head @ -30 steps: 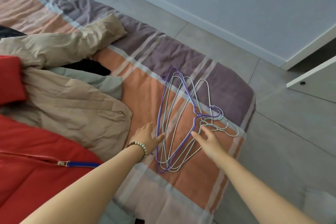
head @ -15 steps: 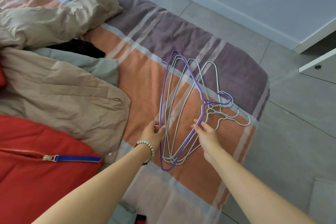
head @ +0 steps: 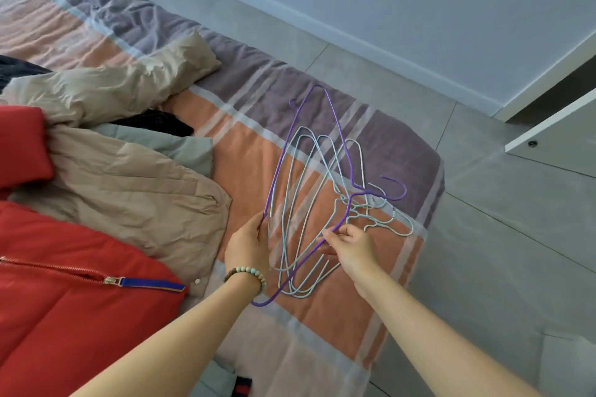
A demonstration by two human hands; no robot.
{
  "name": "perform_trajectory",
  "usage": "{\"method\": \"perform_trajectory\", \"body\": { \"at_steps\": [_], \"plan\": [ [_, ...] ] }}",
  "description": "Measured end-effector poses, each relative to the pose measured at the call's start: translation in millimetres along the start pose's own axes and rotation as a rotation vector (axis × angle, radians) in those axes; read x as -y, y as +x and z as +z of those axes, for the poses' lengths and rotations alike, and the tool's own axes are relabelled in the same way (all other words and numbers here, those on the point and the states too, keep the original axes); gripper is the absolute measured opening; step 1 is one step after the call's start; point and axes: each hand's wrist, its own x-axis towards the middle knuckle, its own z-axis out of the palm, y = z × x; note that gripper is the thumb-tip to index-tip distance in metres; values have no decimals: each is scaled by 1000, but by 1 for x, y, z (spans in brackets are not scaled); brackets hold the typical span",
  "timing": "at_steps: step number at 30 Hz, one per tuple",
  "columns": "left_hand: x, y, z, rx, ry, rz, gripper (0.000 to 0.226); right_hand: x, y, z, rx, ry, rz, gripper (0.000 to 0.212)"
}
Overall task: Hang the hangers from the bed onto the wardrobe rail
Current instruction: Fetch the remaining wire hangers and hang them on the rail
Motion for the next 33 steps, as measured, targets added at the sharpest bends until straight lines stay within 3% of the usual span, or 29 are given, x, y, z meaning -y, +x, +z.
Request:
{"method": "perform_trajectory", "body": {
  "at_steps": [4,10,18,22,26,29,33],
  "plan": [
    [-41,-11,-36,-61,-8,52,33,47,-34,-15,88,128,-29,4],
    [-145,-30,-92,-7,-276,184,24,147,-97,-69,150,212,-184,6],
    [-334,-87,-149,183,-601,410,22,282,-231,-178,131,93,-438,9],
    [-421,-136,-177,338,-618,552,29,333,-312,-238,25,5,-572,12],
    [-499,-198,-206,601,-486,660,35,368,-386,-289,-179,26,-753,8],
    [-542,-250,-228,824,-269,754,47,379,-438,-325,-347,17,-850,13],
    [-579,-332,-248,1060,-252,837,51,369,-505,-380,-590,32,-932,16]
  ]
}}
